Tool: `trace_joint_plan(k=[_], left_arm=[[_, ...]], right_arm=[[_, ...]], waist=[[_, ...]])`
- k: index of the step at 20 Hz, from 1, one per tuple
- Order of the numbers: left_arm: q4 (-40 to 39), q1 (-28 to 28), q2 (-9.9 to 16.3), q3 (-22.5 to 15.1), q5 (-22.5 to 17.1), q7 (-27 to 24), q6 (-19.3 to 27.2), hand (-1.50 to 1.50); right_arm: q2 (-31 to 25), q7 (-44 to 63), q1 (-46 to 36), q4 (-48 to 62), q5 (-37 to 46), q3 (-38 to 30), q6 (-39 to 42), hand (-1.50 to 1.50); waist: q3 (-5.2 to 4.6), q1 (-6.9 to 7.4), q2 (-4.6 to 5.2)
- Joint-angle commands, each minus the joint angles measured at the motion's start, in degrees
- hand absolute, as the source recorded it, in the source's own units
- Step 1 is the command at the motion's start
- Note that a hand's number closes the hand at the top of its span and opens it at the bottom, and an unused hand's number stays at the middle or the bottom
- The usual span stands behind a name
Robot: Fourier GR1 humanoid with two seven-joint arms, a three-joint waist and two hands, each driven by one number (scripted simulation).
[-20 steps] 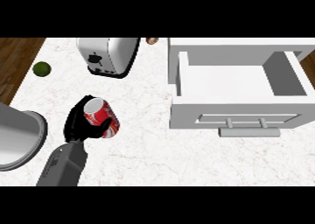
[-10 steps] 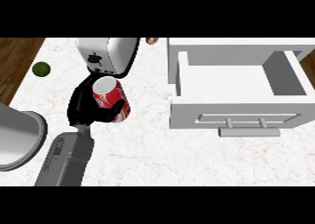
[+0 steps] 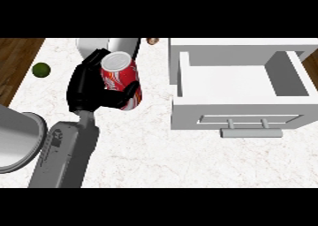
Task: Pick up the can, place it into the drawer and close the drawer
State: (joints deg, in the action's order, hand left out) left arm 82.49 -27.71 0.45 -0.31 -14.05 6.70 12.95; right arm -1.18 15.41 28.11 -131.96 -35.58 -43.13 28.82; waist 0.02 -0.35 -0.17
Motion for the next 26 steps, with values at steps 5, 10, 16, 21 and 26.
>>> trace_joint_plan(k=[5,10,16,21,26], left_arm=[[-5.8,-11.4,-0.4,-0.6,2.2,2.3,5.6,1.5],[-11.7,-23.4,-0.4,-2.6,1.2,6.1,11.9,1.5],[-16.4,-28.5,-0.5,-8.5,-2.8,4.4,18.7,1.5],[-22.1,-31.7,-0.5,-7.1,-4.8,1.1,17.2,1.5],[-29.6,-40.7,-0.5,-7.7,-6.7,2.0,18.9,1.5]], right_arm=[[1.1,1.7,-2.0,-1.5,1.4,2.0,-1.8,-1.5],[1.2,-1.5,-3.4,1.8,5.7,3.2,-0.5,-1.5],[1.2,-0.3,-3.4,-0.1,5.9,4.5,-2.4,-1.5],[-1.0,0.8,-5.2,2.1,2.1,1.9,-3.0,-1.5],[1.2,-1.1,-4.1,0.9,7.1,6.1,-2.2,-1.5]], waist=[[-0.02,-0.4,0.18],[0.02,-0.82,0.22],[0.01,-1.1,0.25],[0.0,-0.81,0.24],[0.02,-1.12,0.34]])
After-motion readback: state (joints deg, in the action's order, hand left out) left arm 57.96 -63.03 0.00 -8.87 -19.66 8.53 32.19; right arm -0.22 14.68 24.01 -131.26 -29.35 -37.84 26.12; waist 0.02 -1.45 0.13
